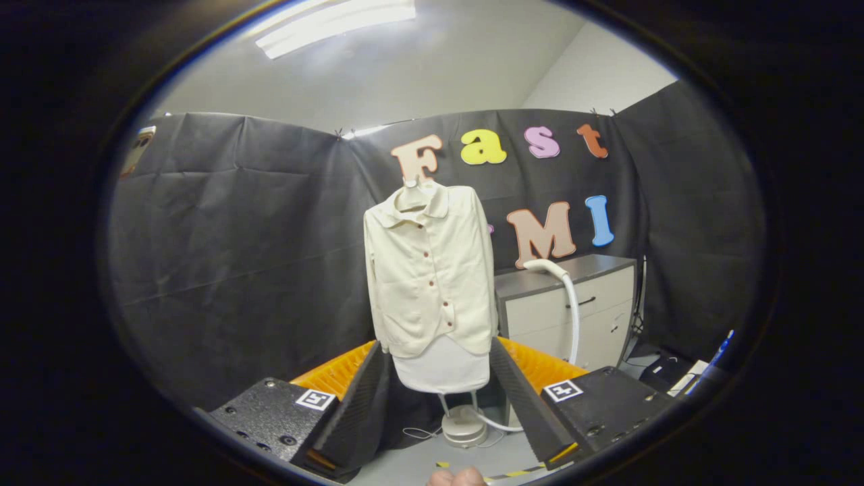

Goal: Iron the clothes twice with a garment steamer, once on the left side and once on the right side.

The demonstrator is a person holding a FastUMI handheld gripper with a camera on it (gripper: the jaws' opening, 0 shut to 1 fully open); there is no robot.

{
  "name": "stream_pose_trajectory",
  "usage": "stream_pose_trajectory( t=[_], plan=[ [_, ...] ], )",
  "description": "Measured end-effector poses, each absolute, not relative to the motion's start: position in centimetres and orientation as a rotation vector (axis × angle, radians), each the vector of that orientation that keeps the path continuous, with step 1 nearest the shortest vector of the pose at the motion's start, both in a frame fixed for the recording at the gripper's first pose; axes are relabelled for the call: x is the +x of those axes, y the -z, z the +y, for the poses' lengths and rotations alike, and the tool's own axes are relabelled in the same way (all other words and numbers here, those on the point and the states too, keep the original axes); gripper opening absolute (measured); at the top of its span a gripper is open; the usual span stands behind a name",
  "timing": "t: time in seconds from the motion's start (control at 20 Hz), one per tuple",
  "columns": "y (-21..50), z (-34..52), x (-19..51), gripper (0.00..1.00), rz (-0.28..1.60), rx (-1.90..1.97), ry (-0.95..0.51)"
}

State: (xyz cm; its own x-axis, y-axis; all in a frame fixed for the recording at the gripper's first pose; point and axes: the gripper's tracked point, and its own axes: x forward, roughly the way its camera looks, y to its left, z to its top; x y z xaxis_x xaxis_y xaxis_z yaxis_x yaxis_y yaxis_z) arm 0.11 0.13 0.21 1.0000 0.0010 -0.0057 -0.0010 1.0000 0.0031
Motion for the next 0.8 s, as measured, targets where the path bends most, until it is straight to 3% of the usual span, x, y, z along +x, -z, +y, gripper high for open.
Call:
stream_pose_trajectory(
  t=[0.8],
  plan=[
    [0.1,-2.5,2.0,0.97,0.031,0.008,-0.008]
  ],
)
